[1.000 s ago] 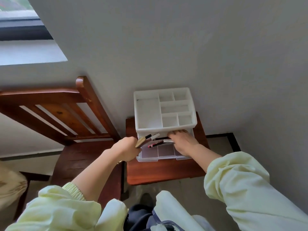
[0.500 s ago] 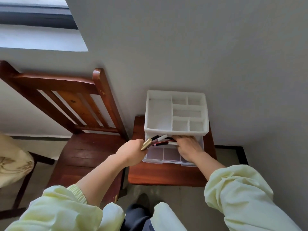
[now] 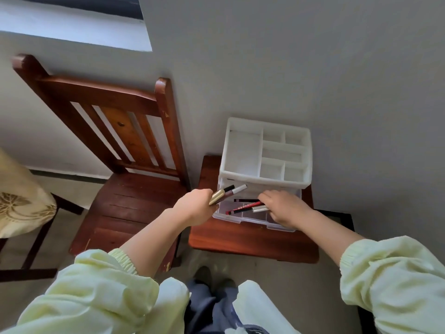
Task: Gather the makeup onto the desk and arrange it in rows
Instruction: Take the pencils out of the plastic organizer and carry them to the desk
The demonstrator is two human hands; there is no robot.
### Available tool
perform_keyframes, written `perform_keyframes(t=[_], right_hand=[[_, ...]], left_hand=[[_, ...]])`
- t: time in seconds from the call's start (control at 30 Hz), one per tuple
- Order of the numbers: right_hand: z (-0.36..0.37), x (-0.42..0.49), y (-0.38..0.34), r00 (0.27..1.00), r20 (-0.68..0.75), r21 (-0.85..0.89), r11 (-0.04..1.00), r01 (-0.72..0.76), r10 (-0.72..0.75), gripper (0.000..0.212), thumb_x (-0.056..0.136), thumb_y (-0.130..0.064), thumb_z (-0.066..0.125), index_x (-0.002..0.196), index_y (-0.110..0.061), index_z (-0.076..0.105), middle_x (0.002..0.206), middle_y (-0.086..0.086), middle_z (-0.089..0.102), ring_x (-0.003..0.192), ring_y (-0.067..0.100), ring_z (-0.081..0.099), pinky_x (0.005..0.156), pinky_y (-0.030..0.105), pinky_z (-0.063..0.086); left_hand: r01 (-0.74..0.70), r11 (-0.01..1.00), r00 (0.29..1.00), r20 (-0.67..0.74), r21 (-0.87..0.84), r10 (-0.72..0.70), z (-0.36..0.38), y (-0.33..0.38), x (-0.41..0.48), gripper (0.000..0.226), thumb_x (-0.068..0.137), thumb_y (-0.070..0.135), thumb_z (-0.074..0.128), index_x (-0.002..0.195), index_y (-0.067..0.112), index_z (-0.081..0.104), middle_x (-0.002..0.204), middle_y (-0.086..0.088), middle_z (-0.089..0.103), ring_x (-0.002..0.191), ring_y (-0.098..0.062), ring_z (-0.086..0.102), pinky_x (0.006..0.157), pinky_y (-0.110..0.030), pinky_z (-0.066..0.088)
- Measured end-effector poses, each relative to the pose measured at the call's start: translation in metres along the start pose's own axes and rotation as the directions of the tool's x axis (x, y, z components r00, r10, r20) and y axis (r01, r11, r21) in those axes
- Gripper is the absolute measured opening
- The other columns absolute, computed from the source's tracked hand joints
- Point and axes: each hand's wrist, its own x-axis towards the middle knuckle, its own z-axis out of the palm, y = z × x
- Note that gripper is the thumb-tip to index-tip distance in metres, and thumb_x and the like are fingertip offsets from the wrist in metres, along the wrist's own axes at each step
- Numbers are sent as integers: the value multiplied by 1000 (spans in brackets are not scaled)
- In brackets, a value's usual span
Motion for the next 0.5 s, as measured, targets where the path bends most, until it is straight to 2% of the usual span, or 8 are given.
perform_keyframes(t=[0.07, 0.13, 0.23, 0.33, 0.43, 0.5], right_hand=[[-8, -6, -3, 999, 17, -2, 1000, -32, 32, 18, 92, -6, 41, 109, -10, 47, 111, 8, 57, 98, 27, 56, 68, 30, 31], [-14, -14, -7, 998, 33, -7, 999, -46, 46, 9, 92, -6, 41, 99, -12, 42, 103, 9, 58, 90, 30, 58, 65, 33, 33], [-14, -30, -11, 996, 35, 33, 996, -81, 80, 11, 94, -10, 41, 90, -15, 32, 89, 8, 55, 77, 29, 53, 63, 34, 33], [-6, -45, -14, 995, 17, 77, 992, -99, 98, 13, 96, -16, 44, 89, -16, 33, 95, 11, 63, 84, 31, 60, 63, 33, 34], [4, -58, -17, 993, -3, 115, 987, -113, 114, 14, 95, -15, 44, 89, -15, 32, 99, 14, 65, 90, 34, 61, 64, 33, 34], [11, -63, -21, 992, -17, 136, 983, -124, 128, 14, 95, -15, 45, 89, -16, 33, 99, 15, 66, 91, 35, 61, 64, 33, 34]], left_hand=[[-9, 999, 1000, -23, -38, 8, 3, -5, -4, 30, 92, 38, 57, 70, 26, 40, 70, 6, 53, 62, -14, 51, 54, -28, 36], [-4, 995, 997, -71, -97, -3, 8, -11, -10, 31, 89, 42, 60, 68, 28, 42, 67, 7, 54, 60, -14, 53, 52, -26, 35], [44, 967, 973, -208, -250, -98, 20, -14, -18, 30, 86, 44, 62, 69, 24, 48, 65, 4, 57, 63, -20, 57, 54, -28, 39], [70, 874, 935, -273, -481, -225, 31, -9, -25, 32, 85, 41, 64, 68, 17, 53, 58, 2, 59, 60, -25, 62, 58, -32, 49], [52, 741, 935, -227, -669, -271, 37, 3, -30, 31, 85, 33, 67, 65, 14, 52, 53, -3, 60, 47, -21, 61, 55, -29, 50], [35, 668, 937, -208, -743, -281, 43, 10, -34, 29, 87, 30, 66, 67, 12, 53, 56, -7, 64, 48, -22, 61, 55, -29, 50]])
